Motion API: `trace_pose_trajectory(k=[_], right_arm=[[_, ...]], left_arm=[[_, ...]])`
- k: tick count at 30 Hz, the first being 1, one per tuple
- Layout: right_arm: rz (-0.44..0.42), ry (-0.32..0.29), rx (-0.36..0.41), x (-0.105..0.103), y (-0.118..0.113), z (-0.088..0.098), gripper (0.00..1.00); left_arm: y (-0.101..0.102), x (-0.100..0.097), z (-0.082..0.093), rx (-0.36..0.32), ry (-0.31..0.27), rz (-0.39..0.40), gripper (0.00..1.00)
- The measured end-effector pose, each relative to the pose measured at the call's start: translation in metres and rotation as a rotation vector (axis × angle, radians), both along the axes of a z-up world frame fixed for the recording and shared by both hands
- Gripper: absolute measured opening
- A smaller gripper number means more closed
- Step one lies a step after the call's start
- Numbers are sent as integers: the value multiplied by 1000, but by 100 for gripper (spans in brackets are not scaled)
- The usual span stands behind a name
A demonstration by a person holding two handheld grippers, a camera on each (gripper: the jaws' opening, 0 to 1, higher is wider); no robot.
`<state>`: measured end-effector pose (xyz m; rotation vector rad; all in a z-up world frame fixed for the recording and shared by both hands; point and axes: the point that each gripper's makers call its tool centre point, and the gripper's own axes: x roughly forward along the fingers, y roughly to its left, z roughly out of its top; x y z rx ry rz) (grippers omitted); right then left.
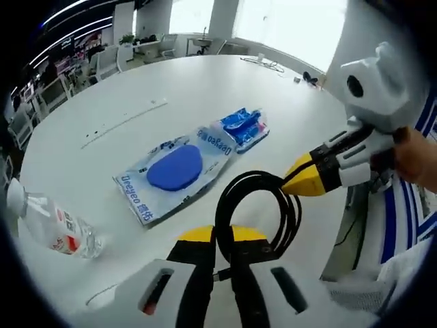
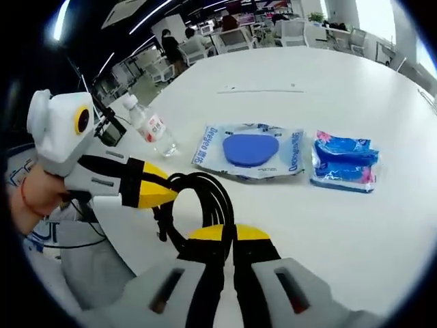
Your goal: Arrange the tabletop items into an orderly group along one side of the table until the central work area is clear of visible clutter.
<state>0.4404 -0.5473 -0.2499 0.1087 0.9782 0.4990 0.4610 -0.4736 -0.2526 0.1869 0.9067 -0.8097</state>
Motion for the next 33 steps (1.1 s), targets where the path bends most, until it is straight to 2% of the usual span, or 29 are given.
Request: trace_pose_trajectory(k=[10,18,24,33], right_arm=[[-49,2,-18,0,-56,5,0],[-62,8,-31,9,-78,-3,0],[-68,21,-34,22,-90,-16,0],[-80,50,-13,35,-97,-37,0]], left_arm=[[-51,-1,0,-53,31,-20,4],[-79,10,-10,-57,60,-12,4],[-91,20,-24,-47,99,16,4],[-97,29,-41,-17,158,46,4]])
